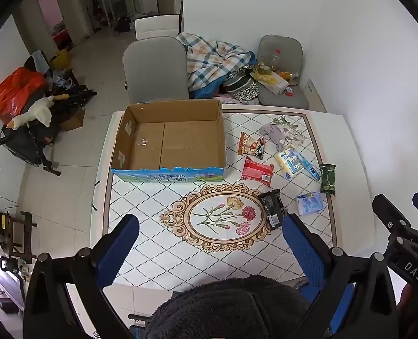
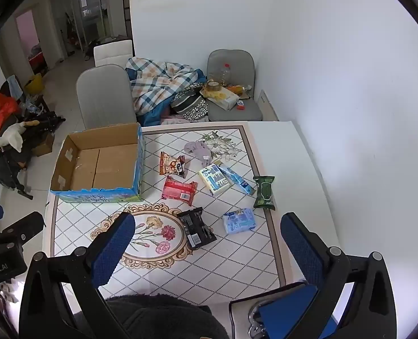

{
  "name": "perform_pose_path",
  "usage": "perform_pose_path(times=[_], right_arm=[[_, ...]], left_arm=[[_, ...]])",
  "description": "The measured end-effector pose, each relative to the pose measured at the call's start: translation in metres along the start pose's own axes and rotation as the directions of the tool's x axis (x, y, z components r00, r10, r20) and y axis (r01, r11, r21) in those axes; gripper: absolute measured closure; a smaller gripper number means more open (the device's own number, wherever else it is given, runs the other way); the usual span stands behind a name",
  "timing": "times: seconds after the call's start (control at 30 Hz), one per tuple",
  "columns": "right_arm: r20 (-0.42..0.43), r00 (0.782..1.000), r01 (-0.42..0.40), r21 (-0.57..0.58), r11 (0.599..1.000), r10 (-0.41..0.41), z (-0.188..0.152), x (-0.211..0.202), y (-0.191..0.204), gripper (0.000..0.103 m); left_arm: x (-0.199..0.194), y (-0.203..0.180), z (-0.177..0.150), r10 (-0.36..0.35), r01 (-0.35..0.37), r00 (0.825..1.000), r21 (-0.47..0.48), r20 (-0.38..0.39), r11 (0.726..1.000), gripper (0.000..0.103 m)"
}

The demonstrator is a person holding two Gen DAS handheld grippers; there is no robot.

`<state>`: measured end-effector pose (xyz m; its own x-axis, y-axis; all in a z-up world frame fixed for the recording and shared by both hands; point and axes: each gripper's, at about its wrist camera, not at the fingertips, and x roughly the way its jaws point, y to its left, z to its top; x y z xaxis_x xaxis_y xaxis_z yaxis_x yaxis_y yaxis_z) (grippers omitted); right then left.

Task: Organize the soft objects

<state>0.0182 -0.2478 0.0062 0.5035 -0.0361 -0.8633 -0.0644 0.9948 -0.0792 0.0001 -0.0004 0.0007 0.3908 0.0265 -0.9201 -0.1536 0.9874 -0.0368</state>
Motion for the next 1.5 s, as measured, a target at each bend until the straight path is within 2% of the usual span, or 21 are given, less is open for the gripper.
perform_pose_path(times=[0.5, 0.57, 0.93, 1.5], right_arm=[[0.014, 1.000, -0.002, 0.010, 1.000, 0.002, 0.011, -0.003, -0.008, 0.000], [0.026, 1.000, 0.002, 0.005, 1.000, -0.002, 0.005, -0.009, 0.003, 0.000], [0.061, 0.998, -0.009, 0.004, 1.000, 0.009, 0.006, -0.021, 0.003, 0.000], [0.081, 0.997, -0.015, 0.012, 1.000, 0.014, 0.005, -0.027, -0.003, 0.000]], left_arm=[[-0.009, 0.010, 0.002, 0.015, -0.015, 0.999, -0.007, 0.039, 1.000, 0.000], [-0.008, 0.007, 0.001, 0.024, -0.024, 0.999, -0.002, 0.043, 1.000, 0.000], [-0.021, 0.008, -0.002, 0.028, -0.028, 0.996, 0.000, 0.089, 1.000, 0.000], [-0.023, 0.001, -0.002, 0.024, -0.024, 0.995, 0.002, 0.101, 1.000, 0.000]])
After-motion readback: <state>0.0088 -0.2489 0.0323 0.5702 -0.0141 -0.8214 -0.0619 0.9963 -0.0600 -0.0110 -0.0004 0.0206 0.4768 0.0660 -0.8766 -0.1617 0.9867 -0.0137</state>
